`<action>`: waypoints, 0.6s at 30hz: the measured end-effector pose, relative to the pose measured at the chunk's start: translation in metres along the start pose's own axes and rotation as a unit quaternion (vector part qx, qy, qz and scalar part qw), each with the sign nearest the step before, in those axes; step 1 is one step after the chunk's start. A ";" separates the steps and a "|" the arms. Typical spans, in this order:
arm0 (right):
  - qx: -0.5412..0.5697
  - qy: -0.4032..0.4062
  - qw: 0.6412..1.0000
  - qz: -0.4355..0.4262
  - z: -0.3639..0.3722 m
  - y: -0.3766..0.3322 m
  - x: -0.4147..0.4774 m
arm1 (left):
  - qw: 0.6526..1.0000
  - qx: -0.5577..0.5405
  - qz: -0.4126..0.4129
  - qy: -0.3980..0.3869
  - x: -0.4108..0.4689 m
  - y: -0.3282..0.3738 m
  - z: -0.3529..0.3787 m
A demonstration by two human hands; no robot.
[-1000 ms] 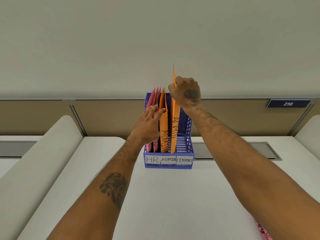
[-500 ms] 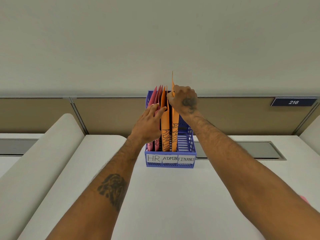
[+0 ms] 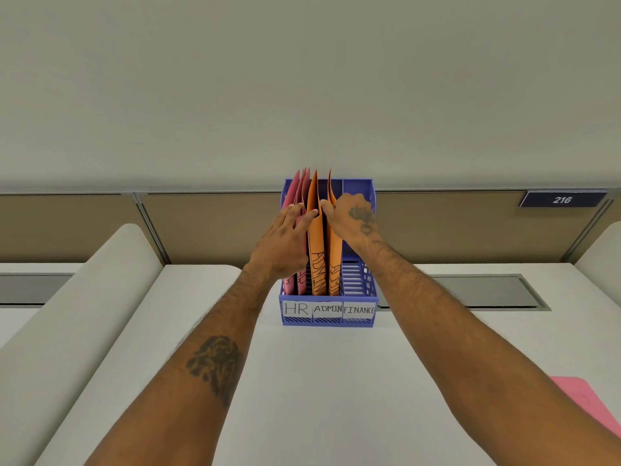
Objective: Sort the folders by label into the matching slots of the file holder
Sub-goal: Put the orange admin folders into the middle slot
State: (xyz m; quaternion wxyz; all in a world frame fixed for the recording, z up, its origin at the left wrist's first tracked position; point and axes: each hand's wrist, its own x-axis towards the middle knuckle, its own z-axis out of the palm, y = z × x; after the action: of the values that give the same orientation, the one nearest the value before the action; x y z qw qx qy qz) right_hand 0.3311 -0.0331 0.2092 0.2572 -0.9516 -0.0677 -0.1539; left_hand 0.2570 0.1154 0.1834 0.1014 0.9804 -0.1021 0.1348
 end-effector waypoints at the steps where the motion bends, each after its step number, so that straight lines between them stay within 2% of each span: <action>1: 0.002 -0.003 1.000 0.006 -0.001 -0.001 0.001 | 1.000 -0.001 -0.001 -0.002 0.000 0.000 0.000; 10: -0.022 -0.038 0.998 -0.042 -0.011 0.013 -0.006 | 1.000 0.019 -0.008 -0.002 -0.006 -0.001 0.002; 14: 0.015 -0.051 0.996 -0.069 -0.022 0.022 -0.019 | 0.999 0.049 -0.016 0.008 -0.016 -0.001 0.000; 18: 0.000 -0.096 0.991 -0.093 -0.033 0.027 -0.038 | 0.997 0.065 -0.025 0.013 -0.032 0.001 -0.008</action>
State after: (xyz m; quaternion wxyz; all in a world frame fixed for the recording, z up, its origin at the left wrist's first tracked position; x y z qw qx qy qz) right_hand 0.2919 -0.0748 0.2113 0.2336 -0.9517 -0.1801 -0.0848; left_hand 0.2244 0.1214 0.1822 0.0417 0.9852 -0.0673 0.1519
